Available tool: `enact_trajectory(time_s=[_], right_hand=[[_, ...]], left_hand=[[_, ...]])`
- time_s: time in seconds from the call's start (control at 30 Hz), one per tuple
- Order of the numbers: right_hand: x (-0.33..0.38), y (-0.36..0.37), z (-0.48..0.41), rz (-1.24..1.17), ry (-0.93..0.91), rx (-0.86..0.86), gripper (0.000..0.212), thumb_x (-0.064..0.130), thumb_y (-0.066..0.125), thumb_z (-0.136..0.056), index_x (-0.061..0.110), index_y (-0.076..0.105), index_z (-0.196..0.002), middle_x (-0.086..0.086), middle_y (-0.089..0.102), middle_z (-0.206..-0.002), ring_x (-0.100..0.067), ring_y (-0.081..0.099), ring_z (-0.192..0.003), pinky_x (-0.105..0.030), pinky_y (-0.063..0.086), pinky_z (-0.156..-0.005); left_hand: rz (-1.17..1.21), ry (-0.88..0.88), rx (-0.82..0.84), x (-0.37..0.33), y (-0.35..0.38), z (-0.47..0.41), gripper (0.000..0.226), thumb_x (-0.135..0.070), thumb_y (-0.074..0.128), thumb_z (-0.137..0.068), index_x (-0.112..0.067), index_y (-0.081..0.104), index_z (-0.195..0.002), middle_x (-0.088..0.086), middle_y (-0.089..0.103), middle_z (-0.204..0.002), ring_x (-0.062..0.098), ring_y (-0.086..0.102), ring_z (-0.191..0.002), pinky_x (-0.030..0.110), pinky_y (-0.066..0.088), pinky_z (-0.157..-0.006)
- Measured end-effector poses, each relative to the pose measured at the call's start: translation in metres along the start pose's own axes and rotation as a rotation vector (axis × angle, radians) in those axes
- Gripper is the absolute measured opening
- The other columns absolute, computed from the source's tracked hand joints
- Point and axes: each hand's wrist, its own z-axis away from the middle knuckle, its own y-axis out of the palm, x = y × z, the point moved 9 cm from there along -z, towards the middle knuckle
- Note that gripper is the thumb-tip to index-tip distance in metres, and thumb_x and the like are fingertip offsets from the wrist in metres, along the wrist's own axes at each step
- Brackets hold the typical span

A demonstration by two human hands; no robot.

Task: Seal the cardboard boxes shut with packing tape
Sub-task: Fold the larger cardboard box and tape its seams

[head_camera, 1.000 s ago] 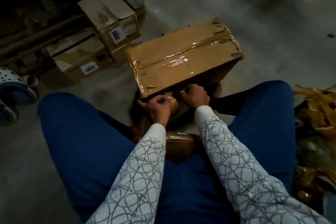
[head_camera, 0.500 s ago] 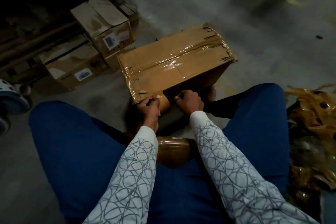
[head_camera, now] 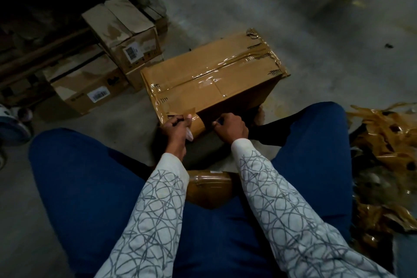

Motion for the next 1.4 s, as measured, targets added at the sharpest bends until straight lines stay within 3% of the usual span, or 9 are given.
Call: enact_trajectory(time_s=[0.1,0.2,0.37,0.53,0.6,0.7,1.0,1.27,1.4], right_hand=[[-0.001,0.001,0.000,-0.003,0.002,0.009,0.028,0.041,0.065,-0.091,0.024,0.071,-0.112,-0.008,0.069,-0.118,-0.032,0.063,-0.113,-0.039,0.049,-0.091],[0.000,-0.001,0.000,-0.013,0.000,0.007,0.028,0.040,0.064,-0.091,0.024,0.071,-0.113,-0.010,0.068,-0.120,-0.033,0.063,-0.114,-0.039,0.049,-0.092],[-0.002,-0.005,0.001,-0.034,0.010,-0.006,0.028,0.040,0.064,-0.091,0.024,0.072,-0.113,-0.010,0.067,-0.122,-0.034,0.062,-0.116,-0.038,0.048,-0.091],[-0.002,-0.002,-0.004,-0.149,0.052,0.000,0.030,0.041,0.062,-0.092,0.025,0.070,-0.116,-0.011,0.067,-0.124,-0.034,0.061,-0.117,-0.038,0.048,-0.094],[-0.002,0.003,-0.007,-0.321,0.087,-0.006,0.030,0.038,0.059,-0.094,0.020,0.069,-0.115,-0.013,0.068,-0.122,-0.034,0.061,-0.117,-0.037,0.049,-0.096],[-0.004,0.008,-0.006,-0.608,0.165,-0.059,0.028,0.035,0.054,-0.099,0.014,0.065,-0.115,-0.013,0.068,-0.120,-0.032,0.061,-0.116,-0.039,0.048,-0.098],[-0.001,-0.005,0.010,-0.673,0.162,-0.318,0.026,0.030,0.043,-0.105,0.011,0.052,-0.120,-0.018,0.066,-0.115,-0.036,0.061,-0.106,-0.034,0.040,-0.079],[0.005,-0.014,0.008,-0.564,0.095,-0.393,0.021,0.029,0.042,-0.105,0.012,0.049,-0.116,-0.020,0.066,-0.105,-0.038,0.063,-0.097,-0.038,0.042,-0.075],[0.000,-0.019,0.011,-0.587,0.085,-0.436,0.022,0.029,0.041,-0.105,0.011,0.049,-0.117,-0.019,0.066,-0.100,-0.036,0.063,-0.092,-0.034,0.038,-0.071]], left_hand=[[-0.009,-0.005,-0.007,0.003,-0.001,0.001,0.013,-0.004,0.073,-0.088,-0.006,0.070,-0.101,-0.004,0.063,-0.075,0.000,0.058,-0.061,0.018,0.048,-0.059],[-0.029,-0.019,-0.063,0.008,-0.004,0.005,0.015,-0.005,0.070,-0.090,-0.008,0.070,-0.105,-0.002,0.065,-0.085,0.006,0.060,-0.074,0.006,0.042,-0.046],[-0.105,-0.045,-0.093,0.016,-0.004,0.007,0.021,-0.012,0.073,-0.088,-0.006,0.072,-0.108,0.006,0.070,-0.109,0.019,0.065,-0.102,0.030,0.052,-0.093],[-0.091,-0.096,0.055,0.017,0.011,0.011,0.018,-0.006,0.070,-0.091,-0.005,0.068,-0.109,0.006,0.068,-0.090,0.005,0.060,-0.059,0.013,0.044,-0.044],[-0.052,-0.121,0.114,0.019,0.016,0.011,0.021,-0.007,0.071,-0.089,-0.007,0.069,-0.110,0.005,0.070,-0.105,0.008,0.062,-0.077,0.014,0.052,-0.057],[0.029,-0.172,0.201,0.022,0.027,0.015,0.029,-0.017,0.078,-0.083,-0.015,0.073,-0.111,0.002,0.074,-0.112,0.022,0.066,-0.105,0.038,0.053,-0.094],[0.140,-0.103,0.222,0.018,0.031,0.021,0.018,-0.008,0.081,-0.077,-0.009,0.075,-0.094,0.014,0.074,-0.113,0.032,0.065,-0.115,0.050,0.049,-0.105],[0.256,-0.125,0.259,0.021,0.038,0.027,0.016,0.003,0.072,-0.084,-0.009,0.071,-0.094,0.003,0.075,-0.090,0.015,0.070,-0.083,0.031,0.060,-0.077],[0.186,-0.121,0.285,0.022,0.040,0.025,0.018,-0.001,0.073,-0.085,-0.007,0.072,-0.102,0.008,0.075,-0.100,0.024,0.070,-0.098,0.037,0.058,-0.089]])
